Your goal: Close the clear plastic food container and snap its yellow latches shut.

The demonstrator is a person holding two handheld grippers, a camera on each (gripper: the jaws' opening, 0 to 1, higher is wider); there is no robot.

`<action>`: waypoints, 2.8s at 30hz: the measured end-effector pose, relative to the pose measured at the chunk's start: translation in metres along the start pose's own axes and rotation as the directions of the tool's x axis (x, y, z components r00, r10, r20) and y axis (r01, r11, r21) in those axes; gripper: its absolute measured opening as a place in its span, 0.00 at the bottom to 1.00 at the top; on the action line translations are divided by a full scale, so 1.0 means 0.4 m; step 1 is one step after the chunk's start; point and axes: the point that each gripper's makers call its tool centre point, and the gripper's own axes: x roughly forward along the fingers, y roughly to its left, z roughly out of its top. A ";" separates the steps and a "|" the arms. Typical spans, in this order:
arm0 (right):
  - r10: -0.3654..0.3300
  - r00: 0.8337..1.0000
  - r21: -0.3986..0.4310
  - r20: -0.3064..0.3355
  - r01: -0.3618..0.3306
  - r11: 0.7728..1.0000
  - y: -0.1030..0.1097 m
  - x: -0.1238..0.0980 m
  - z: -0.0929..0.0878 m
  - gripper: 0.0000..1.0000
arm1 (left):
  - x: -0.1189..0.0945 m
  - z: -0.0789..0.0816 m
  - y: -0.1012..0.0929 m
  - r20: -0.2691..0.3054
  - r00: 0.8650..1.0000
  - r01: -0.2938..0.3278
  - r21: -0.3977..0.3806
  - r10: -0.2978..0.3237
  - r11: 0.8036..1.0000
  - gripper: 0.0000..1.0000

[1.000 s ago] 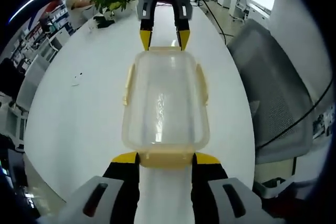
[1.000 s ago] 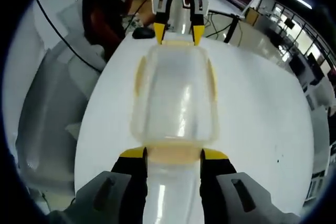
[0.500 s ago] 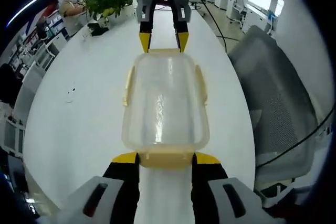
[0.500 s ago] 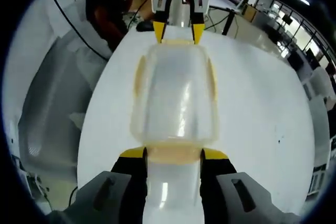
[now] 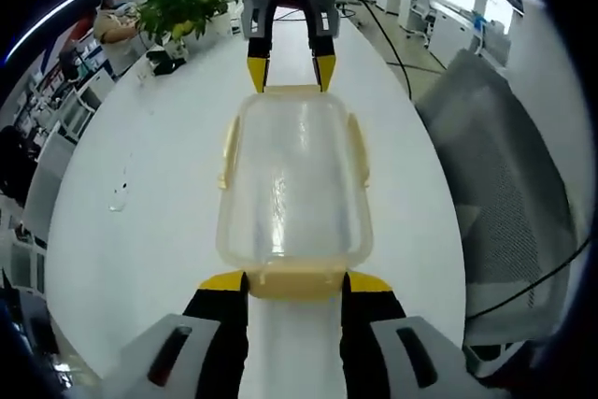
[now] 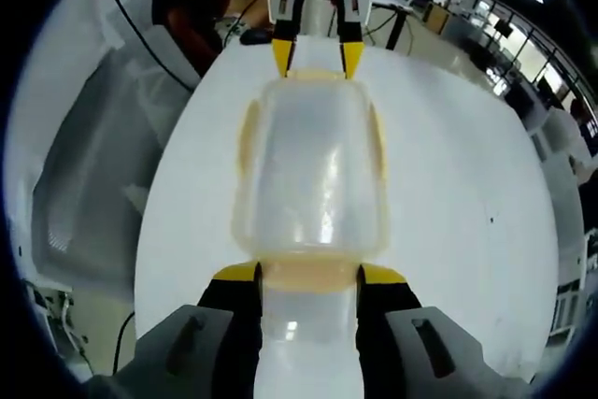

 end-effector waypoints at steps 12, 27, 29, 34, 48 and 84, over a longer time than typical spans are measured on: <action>-0.013 1.000 0.022 -0.021 0.013 1.000 0.001 -0.017 -0.086 0.35 | 0.060 0.071 0.018 0.012 1.000 -0.005 0.020 0.005 1.000 0.32; -0.016 0.999 0.032 -0.034 0.017 0.999 0.011 -0.046 -0.161 0.35 | 0.123 0.135 0.021 0.027 1.000 -0.003 0.030 0.002 1.000 0.32; -0.019 0.999 0.033 -0.042 0.020 0.999 0.011 -0.049 -0.173 0.35 | 0.129 0.143 0.022 0.030 1.000 -0.002 0.030 0.001 1.000 0.32; -0.022 0.998 0.036 -0.051 0.024 0.999 0.014 -0.053 -0.195 0.35 | 0.153 0.159 0.023 0.035 0.999 -0.001 0.035 0.000 0.999 0.32; -0.031 0.997 0.046 -0.069 0.035 0.998 0.007 -0.049 -0.235 0.35 | 0.180 0.181 0.034 0.041 0.999 0.002 0.042 -0.004 0.999 0.32; -0.011 0.998 0.051 -0.065 0.014 0.999 0.015 -0.043 -0.242 0.36 | 0.192 0.182 0.020 0.036 0.999 0.015 0.033 -0.017 0.999 0.33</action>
